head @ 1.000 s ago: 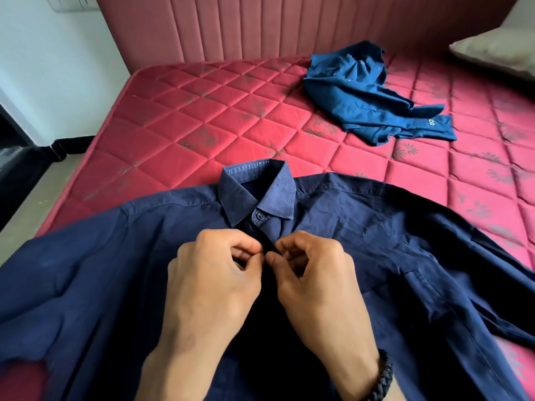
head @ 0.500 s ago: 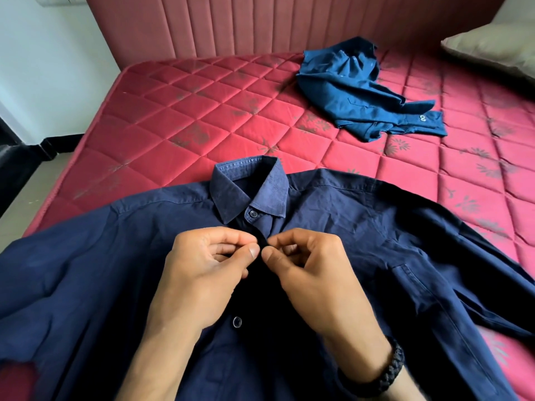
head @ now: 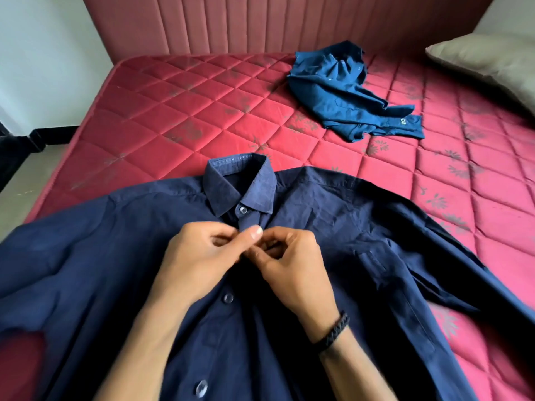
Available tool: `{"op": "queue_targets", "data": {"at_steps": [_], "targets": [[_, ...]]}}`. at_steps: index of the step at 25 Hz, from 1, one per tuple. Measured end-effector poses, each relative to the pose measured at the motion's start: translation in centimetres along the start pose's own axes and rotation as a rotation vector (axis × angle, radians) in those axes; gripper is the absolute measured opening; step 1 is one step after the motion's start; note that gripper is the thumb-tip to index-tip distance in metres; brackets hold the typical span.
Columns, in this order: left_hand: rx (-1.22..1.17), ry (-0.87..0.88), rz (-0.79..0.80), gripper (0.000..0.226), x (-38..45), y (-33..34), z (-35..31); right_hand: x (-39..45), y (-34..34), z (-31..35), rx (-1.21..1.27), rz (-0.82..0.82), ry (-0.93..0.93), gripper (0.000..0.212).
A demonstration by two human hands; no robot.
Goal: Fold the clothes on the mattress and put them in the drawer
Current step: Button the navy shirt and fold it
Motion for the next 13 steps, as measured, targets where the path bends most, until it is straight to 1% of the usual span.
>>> {"op": "queue_targets", "data": {"at_steps": [2,3,5,7,9,11,13], "targets": [[-0.016,0.032,0.039,0.036,0.8,0.7,1.6,0.1,-0.2,-0.2,0.008,0.024,0.026,0.006],[-0.068,0.035,0.061,0.027,1.1,0.9,2.3,0.1,-0.2,-0.2,0.030,0.039,0.050,0.006],[-0.144,0.053,0.033,0.006,0.9,0.9,3.0,0.1,-0.2,0.2,0.076,0.056,0.085,0.008],[-0.153,0.088,-0.020,0.013,0.2,0.8,2.6,0.0,-0.3,0.5,0.092,0.025,0.097,0.010],[-0.141,0.086,-0.042,0.020,-0.6,0.7,2.1,-0.4,-0.4,0.6,0.086,-0.009,0.094,0.011],[-0.131,0.085,-0.054,0.020,-0.8,0.6,2.0,-0.6,-0.2,0.7,0.061,-0.027,0.070,0.009],[-0.150,0.080,-0.055,0.015,-0.7,0.3,2.0,-0.5,0.0,0.4,0.046,-0.025,0.056,0.007]]}}
Point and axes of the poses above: each hand's wrist, its own x-axis towards the middle knuckle, its own y-axis out of the palm, z = x × y, the point moved 3 cm from there along x, towards the middle knuckle, and after that the axes turned 13 degrees about x, right-handed, at the moved point
